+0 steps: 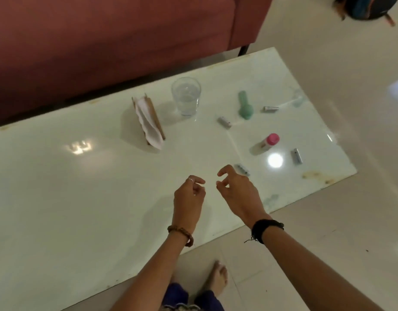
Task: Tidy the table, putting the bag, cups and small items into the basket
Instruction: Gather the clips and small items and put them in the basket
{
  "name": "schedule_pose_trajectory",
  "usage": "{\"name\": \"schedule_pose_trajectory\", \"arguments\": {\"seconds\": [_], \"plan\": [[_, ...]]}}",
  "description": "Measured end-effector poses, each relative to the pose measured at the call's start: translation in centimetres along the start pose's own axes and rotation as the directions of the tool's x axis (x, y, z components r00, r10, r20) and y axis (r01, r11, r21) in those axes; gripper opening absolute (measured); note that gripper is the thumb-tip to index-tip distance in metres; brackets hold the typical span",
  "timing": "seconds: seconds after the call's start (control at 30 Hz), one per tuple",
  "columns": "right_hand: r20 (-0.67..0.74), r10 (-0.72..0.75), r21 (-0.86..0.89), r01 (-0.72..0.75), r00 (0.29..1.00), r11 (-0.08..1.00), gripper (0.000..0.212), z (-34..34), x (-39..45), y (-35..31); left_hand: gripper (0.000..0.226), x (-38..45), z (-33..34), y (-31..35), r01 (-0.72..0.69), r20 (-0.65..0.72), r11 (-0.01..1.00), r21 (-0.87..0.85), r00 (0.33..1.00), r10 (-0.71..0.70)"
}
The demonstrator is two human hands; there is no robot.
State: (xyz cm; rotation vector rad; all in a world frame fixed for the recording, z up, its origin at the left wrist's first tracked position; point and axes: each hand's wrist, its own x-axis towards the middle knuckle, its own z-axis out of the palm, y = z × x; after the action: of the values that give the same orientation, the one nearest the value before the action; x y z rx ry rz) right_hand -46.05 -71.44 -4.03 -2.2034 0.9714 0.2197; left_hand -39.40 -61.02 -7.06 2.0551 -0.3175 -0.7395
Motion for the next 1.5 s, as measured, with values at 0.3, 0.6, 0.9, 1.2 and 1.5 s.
{"name": "schedule_pose_trajectory", "arguments": {"seconds": [0.3,0.6,0.9,1.2,1.5], "plan": [[-0.053,0.178,0.107,-0.171,0.983,0.979,0.023,-4.5,2.3,5.9,0.015,4.4,4.6,2.7,-0.046,0.097,0.979,0.197,0.995,0.027],[-0.010,0.160,0.008,-0.159,0.987,0.987,0.032,-3.2,7.0,8.5,0.061,15.7,6.2,5.2,-0.476,0.402,0.484,0.735,0.879,0.254],[-0.004,0.098,-0.194,-0.097,0.995,0.976,0.018,-1.5,8.3,9.8,0.042,19.5,9.5,6.2,-0.506,0.413,0.379,0.775,0.859,0.302],[0.058,0.277,0.377,-0.278,0.959,0.884,0.014,-2.3,7.6,7.4,0.019,12.6,5.6,4.3,-0.168,0.106,0.939,0.299,0.984,0.142],[0.221,0.042,0.653,-0.179,0.974,0.736,0.009,2.5,4.9,-5.0,0.005,6.8,-8.1,1.0,0.208,-0.141,0.809,-0.550,0.932,-0.335]]}}
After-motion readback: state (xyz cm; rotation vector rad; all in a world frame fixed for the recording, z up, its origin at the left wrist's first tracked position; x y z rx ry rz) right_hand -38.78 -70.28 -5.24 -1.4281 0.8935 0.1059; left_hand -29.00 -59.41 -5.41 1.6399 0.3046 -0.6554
